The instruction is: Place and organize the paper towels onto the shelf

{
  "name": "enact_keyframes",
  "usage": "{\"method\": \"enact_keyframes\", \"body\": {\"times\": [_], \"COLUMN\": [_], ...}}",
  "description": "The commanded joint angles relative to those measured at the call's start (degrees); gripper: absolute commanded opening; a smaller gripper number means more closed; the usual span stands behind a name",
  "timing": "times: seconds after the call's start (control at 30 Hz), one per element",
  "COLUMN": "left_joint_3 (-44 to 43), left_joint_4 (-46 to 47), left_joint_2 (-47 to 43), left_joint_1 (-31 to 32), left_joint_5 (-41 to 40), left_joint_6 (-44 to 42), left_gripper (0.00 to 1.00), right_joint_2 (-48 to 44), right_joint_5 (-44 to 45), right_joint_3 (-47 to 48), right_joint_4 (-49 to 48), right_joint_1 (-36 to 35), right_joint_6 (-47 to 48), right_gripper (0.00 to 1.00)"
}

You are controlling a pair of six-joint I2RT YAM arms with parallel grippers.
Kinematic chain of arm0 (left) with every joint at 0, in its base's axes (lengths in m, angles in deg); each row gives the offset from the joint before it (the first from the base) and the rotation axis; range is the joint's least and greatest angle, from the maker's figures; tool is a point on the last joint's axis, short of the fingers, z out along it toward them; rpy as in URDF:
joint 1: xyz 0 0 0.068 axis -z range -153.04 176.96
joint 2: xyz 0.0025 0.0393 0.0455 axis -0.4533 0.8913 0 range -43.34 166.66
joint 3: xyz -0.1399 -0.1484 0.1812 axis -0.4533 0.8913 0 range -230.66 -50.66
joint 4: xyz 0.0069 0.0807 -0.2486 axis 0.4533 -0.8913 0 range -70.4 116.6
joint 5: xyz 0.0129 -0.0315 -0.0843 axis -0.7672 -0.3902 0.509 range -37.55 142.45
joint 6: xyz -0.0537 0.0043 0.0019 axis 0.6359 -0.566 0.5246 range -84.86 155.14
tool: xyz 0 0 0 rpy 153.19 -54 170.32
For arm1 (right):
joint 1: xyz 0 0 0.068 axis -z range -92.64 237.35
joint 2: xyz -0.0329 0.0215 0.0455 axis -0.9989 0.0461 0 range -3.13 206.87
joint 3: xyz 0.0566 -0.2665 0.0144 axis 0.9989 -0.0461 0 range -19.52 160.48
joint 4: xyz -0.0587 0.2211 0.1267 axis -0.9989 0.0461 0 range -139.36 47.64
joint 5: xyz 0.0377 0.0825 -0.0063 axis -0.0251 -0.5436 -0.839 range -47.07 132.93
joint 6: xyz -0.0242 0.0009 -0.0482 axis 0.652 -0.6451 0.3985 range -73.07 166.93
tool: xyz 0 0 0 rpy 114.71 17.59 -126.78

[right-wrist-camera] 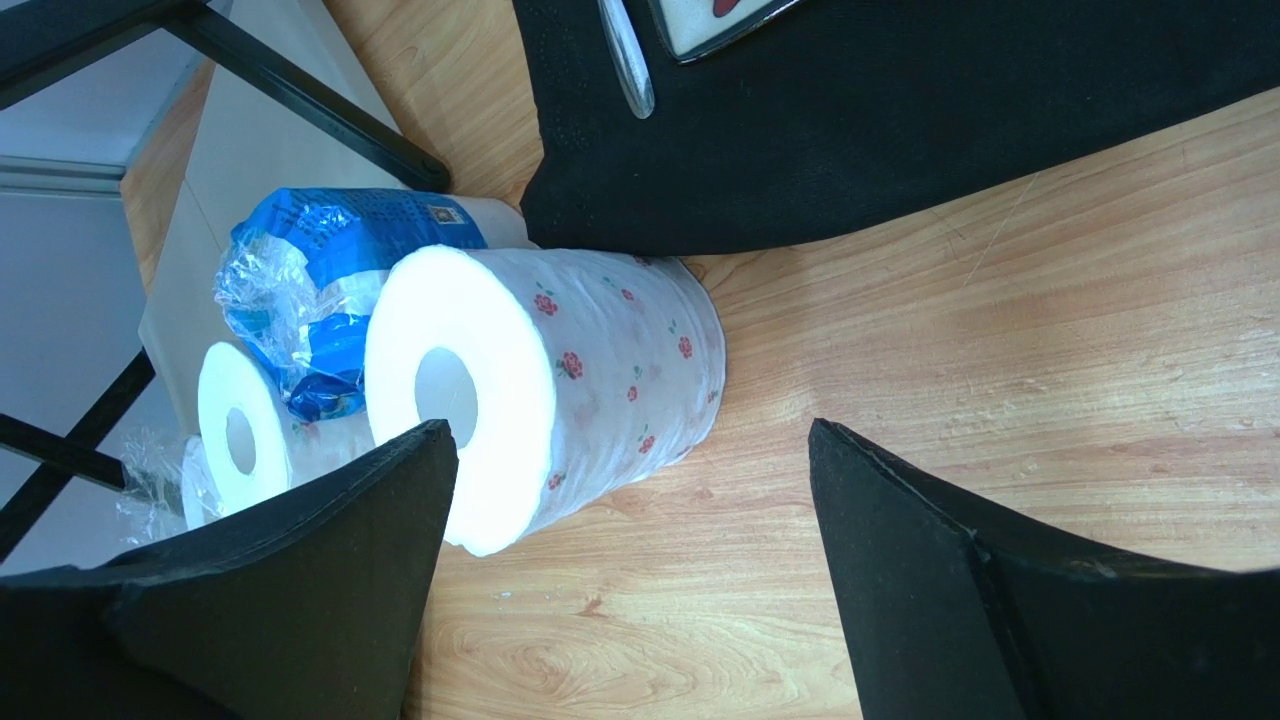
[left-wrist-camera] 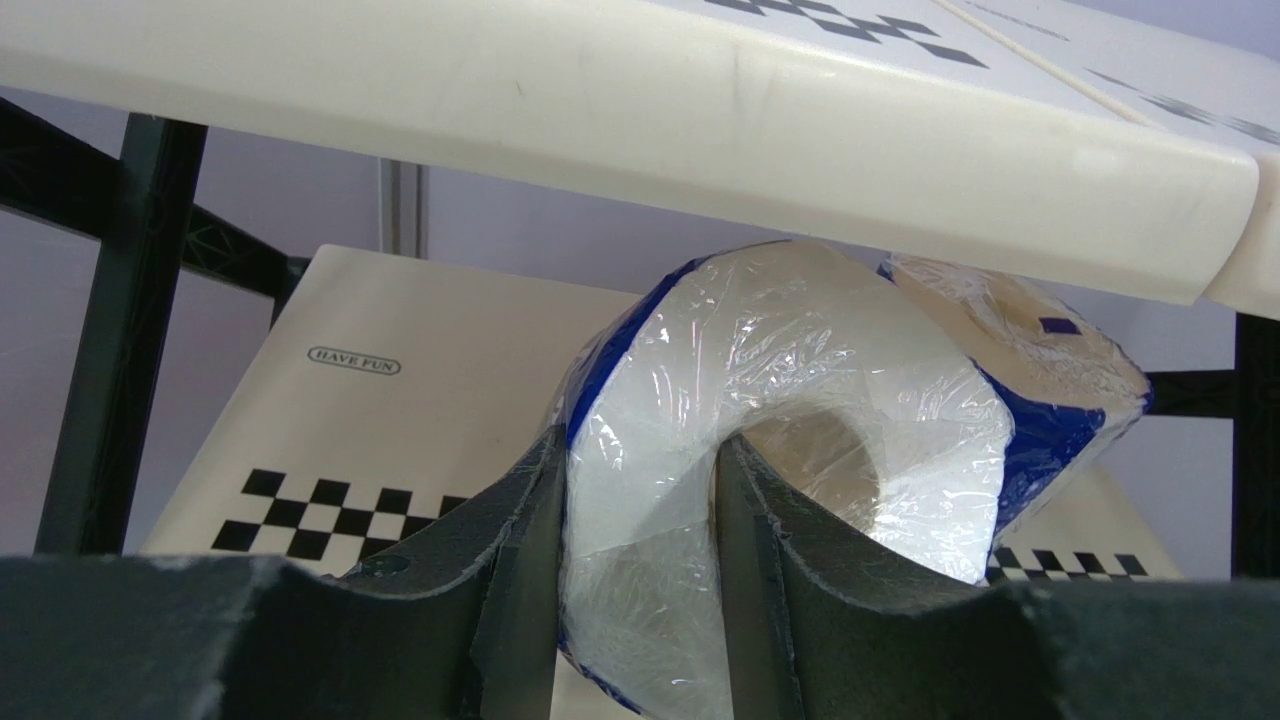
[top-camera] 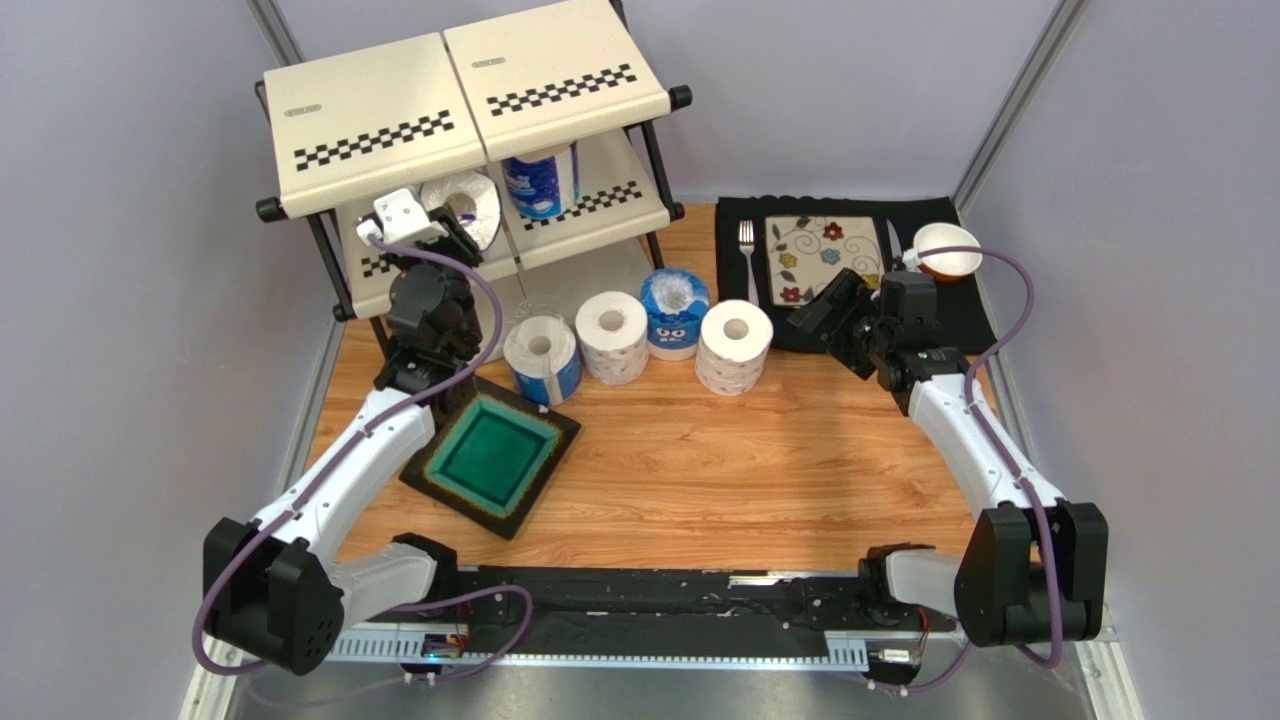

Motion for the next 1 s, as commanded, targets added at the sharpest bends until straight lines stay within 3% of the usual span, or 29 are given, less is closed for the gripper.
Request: {"method": "enact_keyframes", "body": {"times": [0.0, 0.2, 0.53, 0.67, 0.97], "left_joint_3": [-3.61, -3.96, -4.75, -5.46, -6.16], "left_joint_4": [2.31, 1.08, -0.24, -0.68, -0.77], "left_joint_2": [0.44, 1.14, 2.20, 2.64, 2.99], "left_joint_1": [-1.26, -2.14, -3.20, -3.37, -3.46], "left_joint_5": [1.93, 2.64, 3.95, 4.31, 4.66], "left_joint_6": [2.53, 3.94, 5.26, 5.44, 5.35], "left_gripper": [0.19, 0.32, 0.41, 0.51, 0.64], "right_joint_2": [-0.01, -0.10, -0.01, 0.16, 0.25], "right_joint_5": [-0.70, -0.79, -0.61, -0.87, -0.87], "right_joint_3": [0.62, 0.53, 0.36, 0.44, 0.36], "right_joint_4": [-2.03, -1.94, -2.03, -2.03, -2.12], "right_joint_1": [0.41, 0.41, 0.41, 0.50, 0.58], "right_joint_6": [-0.62, -0.62, -0.62, -0.62, -0.62], "right_gripper": [0.91, 0.91, 0.91, 0.91, 0.91]}}
